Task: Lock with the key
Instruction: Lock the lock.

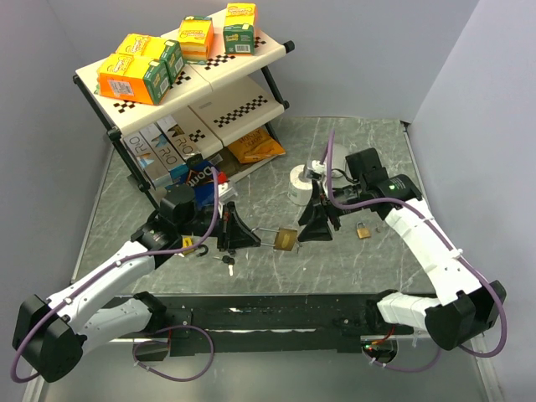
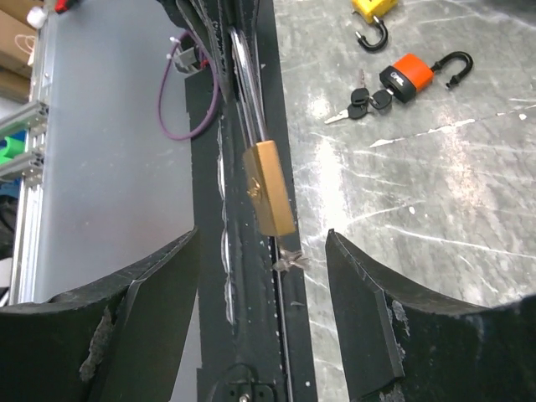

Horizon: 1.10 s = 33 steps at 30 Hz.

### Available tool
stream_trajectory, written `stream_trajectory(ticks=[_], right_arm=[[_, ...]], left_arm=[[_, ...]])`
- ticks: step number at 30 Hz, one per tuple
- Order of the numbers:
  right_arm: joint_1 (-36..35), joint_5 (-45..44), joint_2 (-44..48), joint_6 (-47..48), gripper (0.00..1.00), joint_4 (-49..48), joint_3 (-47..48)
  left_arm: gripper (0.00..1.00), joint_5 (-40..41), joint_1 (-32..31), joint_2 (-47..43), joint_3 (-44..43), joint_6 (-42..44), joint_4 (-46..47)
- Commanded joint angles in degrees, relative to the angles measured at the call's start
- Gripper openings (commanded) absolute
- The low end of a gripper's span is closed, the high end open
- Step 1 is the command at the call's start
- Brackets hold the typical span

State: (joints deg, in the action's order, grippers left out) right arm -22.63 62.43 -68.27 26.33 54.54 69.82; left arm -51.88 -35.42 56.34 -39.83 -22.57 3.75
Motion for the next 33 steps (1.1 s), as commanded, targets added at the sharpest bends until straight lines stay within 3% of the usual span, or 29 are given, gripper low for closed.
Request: stream_trajectory(ticks=[1, 8, 18, 26, 32, 33], right_arm=[[0.48, 1.64, 1.56, 5.23, 0.68, 3.47, 1.99], [-1.62, -1.52, -0.28, 5.75, 0.64, 2.58, 0.23], [-3.12, -2.40, -0.46, 8.12, 0.50, 3.29, -1.44], [-1.89, -1.44, 1.03, 11.64, 0.48, 6.98, -1.97], [-1.89, 0.58, 0.86, 9.97, 0.31, 5.57, -1.53], [-1.89, 0.84, 0.77, 9.97, 0.24, 5.66, -1.36]], left_arm=[[0.01, -3.84, 0.00, -1.76, -3.58, 0.25, 4.42], [0.01, -4.55, 0.00, -0.88, -3.76, -1.60, 6.79], [0.01, -5.08, 0.00, -0.52, -3.50, -3.97, 9.08], [0.01, -5.43, 0.09, -1.40, -3.23, -3.10, 8.38], [0.01, -5.52, 0.09, -0.79, -3.76, -3.18, 8.56], [0.01, -5.52, 0.09, -0.70, -3.85, -2.75, 8.38]])
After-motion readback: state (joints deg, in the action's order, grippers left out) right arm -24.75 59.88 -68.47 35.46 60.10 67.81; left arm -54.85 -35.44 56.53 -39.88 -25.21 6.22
